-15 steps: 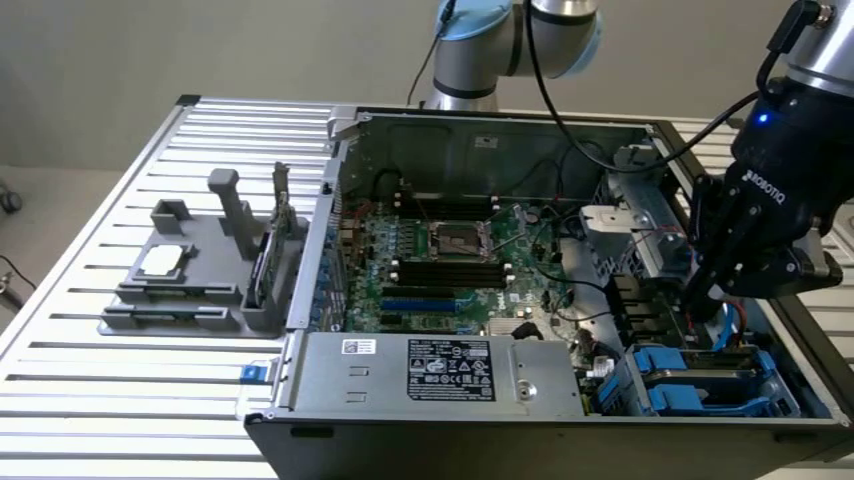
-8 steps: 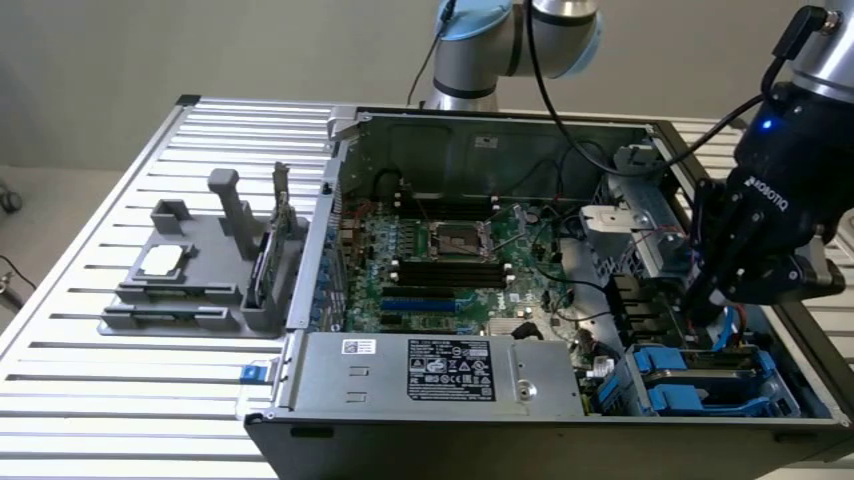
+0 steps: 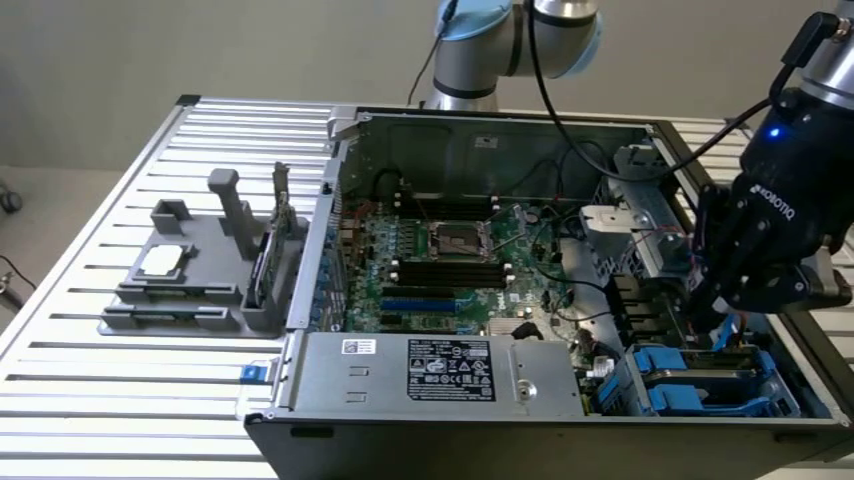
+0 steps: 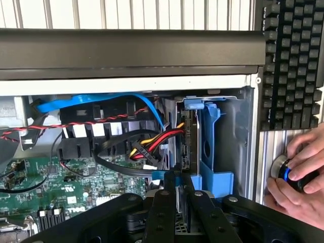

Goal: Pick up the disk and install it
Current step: 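Insert the second disk wire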

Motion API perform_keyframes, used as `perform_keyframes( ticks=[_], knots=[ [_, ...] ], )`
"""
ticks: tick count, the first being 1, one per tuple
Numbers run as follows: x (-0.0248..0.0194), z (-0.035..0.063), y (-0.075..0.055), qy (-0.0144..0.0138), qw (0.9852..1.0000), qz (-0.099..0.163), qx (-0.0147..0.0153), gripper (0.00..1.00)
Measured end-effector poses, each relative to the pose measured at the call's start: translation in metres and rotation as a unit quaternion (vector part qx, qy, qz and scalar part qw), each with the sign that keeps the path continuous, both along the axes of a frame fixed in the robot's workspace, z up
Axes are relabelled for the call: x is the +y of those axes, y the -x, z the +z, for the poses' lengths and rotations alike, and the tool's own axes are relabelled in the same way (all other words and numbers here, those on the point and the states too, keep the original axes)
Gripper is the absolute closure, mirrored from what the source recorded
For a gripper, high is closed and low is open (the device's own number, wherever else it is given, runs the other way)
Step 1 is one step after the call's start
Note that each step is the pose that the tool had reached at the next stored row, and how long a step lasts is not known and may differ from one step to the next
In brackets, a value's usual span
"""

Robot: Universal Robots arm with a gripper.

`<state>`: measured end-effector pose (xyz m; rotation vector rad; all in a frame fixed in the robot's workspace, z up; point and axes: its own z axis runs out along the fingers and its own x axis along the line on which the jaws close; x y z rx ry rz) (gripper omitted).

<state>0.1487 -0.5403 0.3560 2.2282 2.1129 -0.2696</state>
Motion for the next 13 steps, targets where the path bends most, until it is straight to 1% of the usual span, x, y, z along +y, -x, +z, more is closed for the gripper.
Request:
perform_keyframes(
  ticks=[5, 13],
  knots=[
    [-0.0050, -0.0008, -0.001, -0.0048, 1.0000, 0.001, -0.0002, 0.84],
    [-0.0111, -0.0042, -0.003, -0.0134, 0.9999, 0.003, -0.0007, 0.84]
  ],
)
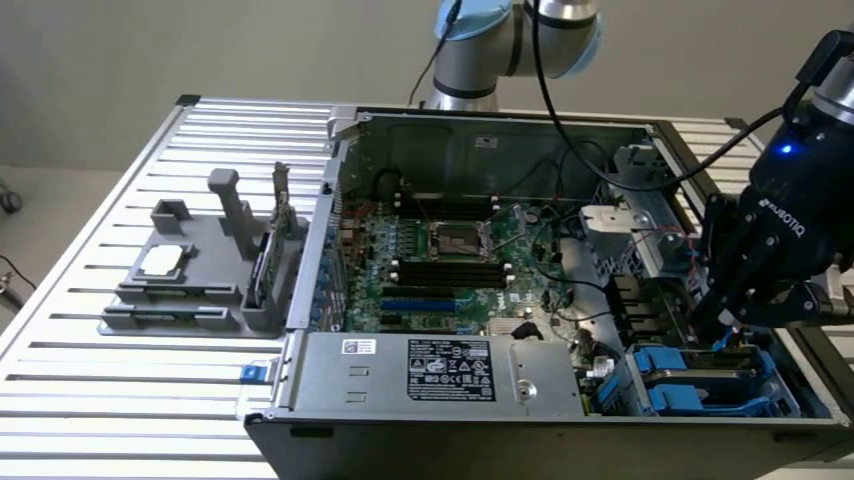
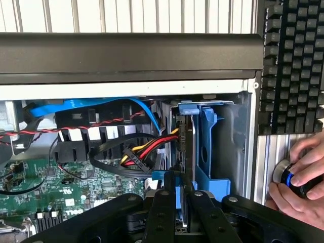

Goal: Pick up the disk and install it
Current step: 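Insert the second disk wire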

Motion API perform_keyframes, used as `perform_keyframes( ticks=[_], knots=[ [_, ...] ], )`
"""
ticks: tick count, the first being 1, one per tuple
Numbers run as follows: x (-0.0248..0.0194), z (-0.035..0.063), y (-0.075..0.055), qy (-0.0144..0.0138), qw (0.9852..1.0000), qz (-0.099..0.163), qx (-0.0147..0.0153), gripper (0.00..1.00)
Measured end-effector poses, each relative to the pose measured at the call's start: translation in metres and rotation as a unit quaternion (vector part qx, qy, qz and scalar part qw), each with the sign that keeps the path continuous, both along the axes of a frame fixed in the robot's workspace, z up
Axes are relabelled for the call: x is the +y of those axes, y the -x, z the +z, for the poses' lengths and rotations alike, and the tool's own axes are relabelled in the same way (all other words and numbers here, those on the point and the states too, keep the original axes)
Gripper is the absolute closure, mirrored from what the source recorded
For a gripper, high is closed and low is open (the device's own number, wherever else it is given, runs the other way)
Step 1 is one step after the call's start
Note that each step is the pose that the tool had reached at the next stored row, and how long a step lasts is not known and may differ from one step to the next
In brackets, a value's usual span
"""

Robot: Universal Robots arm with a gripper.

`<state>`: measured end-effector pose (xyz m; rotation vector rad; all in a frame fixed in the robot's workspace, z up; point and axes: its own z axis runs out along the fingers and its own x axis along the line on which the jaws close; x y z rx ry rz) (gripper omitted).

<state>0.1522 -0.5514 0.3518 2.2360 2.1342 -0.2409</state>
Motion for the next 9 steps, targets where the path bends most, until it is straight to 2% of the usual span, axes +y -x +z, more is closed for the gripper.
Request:
perform_keyframes(
  ticks=[4, 9],
  knots=[
    [-0.0030, -0.0023, -0.0012, -0.0035, 1.0000, 0.001, -0.0001, 0.84],
    [-0.0058, -0.0051, -0.0020, -0.0066, 1.0000, 0.002, -0.0003, 0.84]
  ],
)
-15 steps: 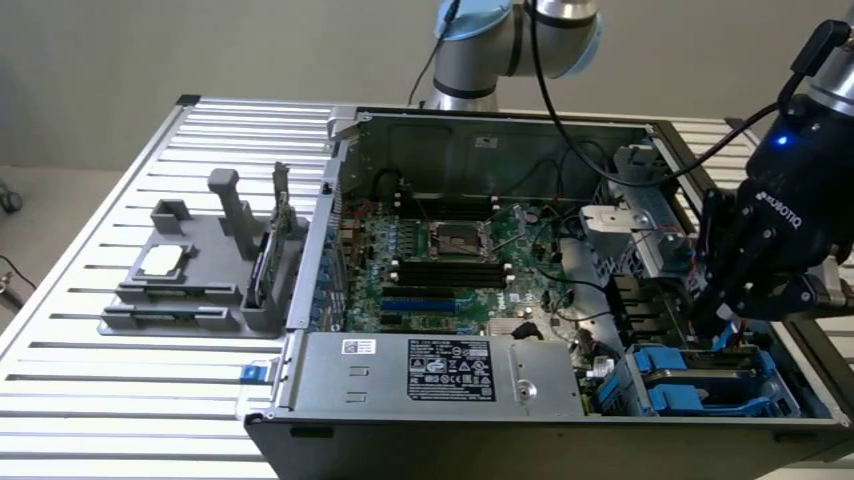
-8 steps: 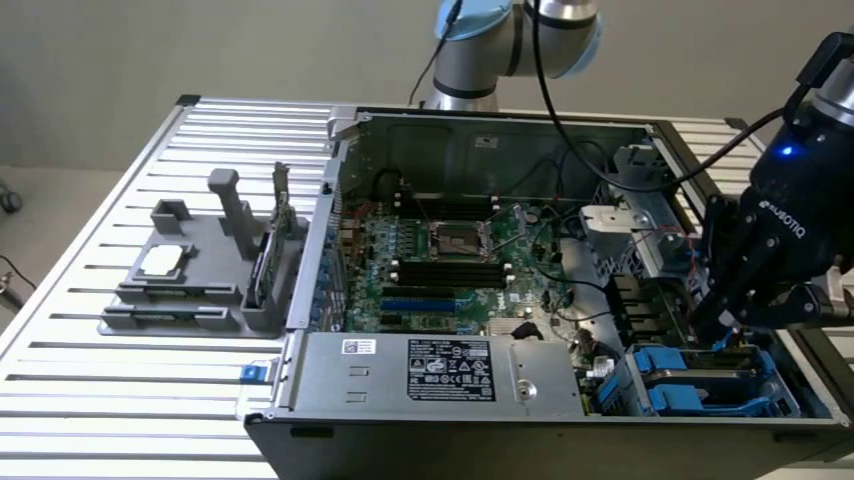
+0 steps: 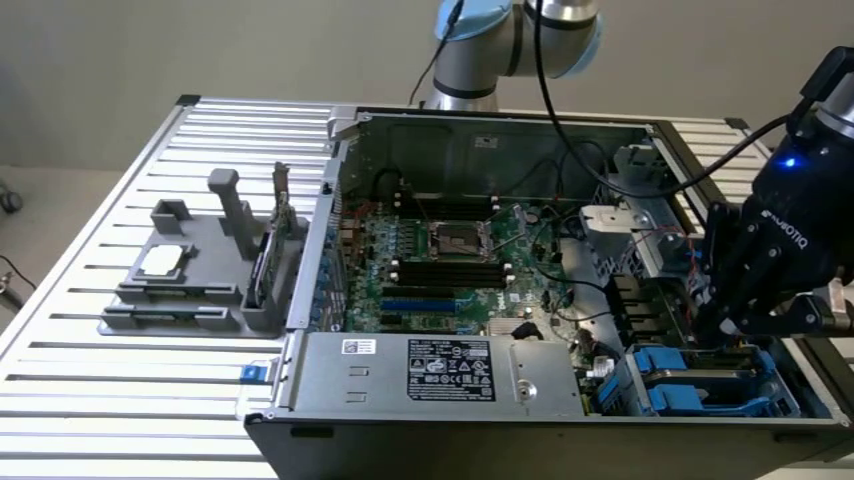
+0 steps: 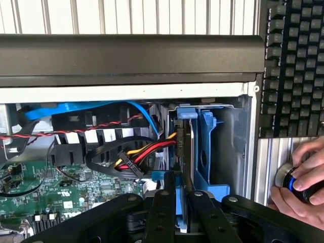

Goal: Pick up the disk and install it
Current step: 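Insert the second disk wire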

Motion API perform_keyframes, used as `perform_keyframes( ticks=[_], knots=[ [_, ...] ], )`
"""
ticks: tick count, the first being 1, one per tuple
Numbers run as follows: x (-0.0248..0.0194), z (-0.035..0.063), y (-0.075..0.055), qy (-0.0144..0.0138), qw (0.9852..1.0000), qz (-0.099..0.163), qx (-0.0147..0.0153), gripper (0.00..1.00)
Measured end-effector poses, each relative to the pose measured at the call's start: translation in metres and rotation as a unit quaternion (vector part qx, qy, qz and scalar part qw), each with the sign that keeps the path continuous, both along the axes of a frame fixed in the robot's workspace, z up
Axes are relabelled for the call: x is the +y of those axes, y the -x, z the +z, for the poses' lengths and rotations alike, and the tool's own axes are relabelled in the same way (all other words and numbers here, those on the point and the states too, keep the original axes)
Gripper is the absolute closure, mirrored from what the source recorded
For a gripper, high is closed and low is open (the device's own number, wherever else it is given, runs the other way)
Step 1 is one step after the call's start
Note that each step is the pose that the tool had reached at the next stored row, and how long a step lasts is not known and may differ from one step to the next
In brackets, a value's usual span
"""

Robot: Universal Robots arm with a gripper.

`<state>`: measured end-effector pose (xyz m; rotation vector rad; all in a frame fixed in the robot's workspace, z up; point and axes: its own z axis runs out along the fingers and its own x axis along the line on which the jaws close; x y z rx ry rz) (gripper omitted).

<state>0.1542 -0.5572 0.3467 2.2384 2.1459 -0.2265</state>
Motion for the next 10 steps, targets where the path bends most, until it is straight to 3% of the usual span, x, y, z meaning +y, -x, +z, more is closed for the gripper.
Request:
perform_keyframes(
  ticks=[10],
  knots=[
    [-0.0028, -0.0043, -0.0024, -0.0048, 1.0000, 0.002, 0.0000, 0.84]
  ],
)
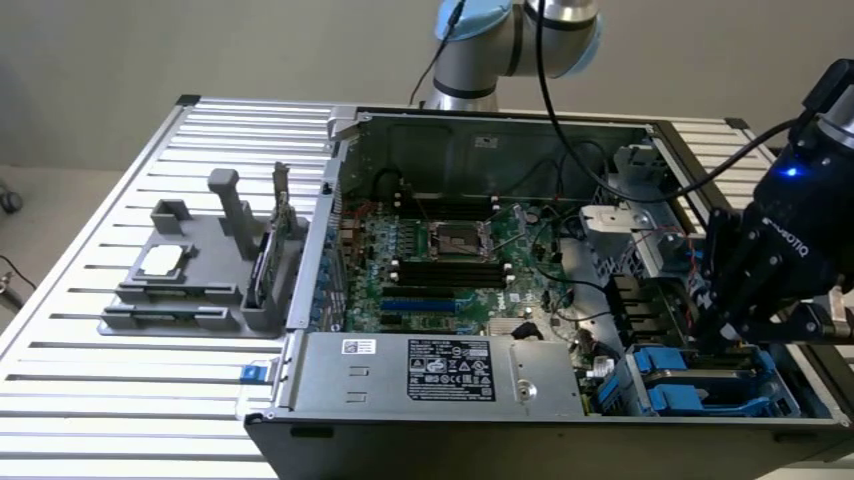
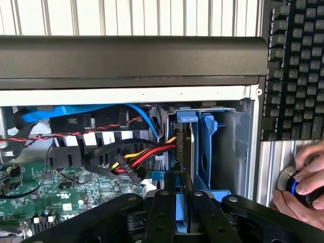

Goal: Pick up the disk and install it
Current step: 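Insert the second disk wire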

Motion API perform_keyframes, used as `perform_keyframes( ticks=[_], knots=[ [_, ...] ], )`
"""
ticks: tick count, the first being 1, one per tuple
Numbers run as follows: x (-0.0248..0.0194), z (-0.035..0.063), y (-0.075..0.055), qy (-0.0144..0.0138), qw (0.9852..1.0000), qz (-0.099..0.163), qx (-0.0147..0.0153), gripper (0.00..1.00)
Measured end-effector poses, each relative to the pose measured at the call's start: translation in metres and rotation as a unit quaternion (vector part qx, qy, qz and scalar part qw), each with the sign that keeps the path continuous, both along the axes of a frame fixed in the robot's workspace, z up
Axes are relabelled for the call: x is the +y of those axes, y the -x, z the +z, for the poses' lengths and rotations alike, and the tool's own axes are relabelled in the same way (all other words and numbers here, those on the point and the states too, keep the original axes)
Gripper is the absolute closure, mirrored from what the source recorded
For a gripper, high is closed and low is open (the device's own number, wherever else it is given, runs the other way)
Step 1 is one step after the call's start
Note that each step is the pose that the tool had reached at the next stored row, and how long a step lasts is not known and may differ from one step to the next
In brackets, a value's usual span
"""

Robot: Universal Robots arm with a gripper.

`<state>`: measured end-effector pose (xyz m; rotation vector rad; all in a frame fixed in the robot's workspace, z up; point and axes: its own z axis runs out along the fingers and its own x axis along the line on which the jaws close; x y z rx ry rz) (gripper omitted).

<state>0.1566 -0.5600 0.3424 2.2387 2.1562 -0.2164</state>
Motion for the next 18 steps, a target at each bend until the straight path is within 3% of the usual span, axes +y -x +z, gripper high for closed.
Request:
perform_keyframes(
  ticks=[13, 18],
  knots=[
    [-0.0025, -0.0034, -0.0021, -0.0033, 1.0000, 0.004, 0.0000, 0.84],
    [-0.0030, -0.0045, -0.0030, -0.0060, 1.0000, 0.007, 0.0000, 0.84]
  ],
)
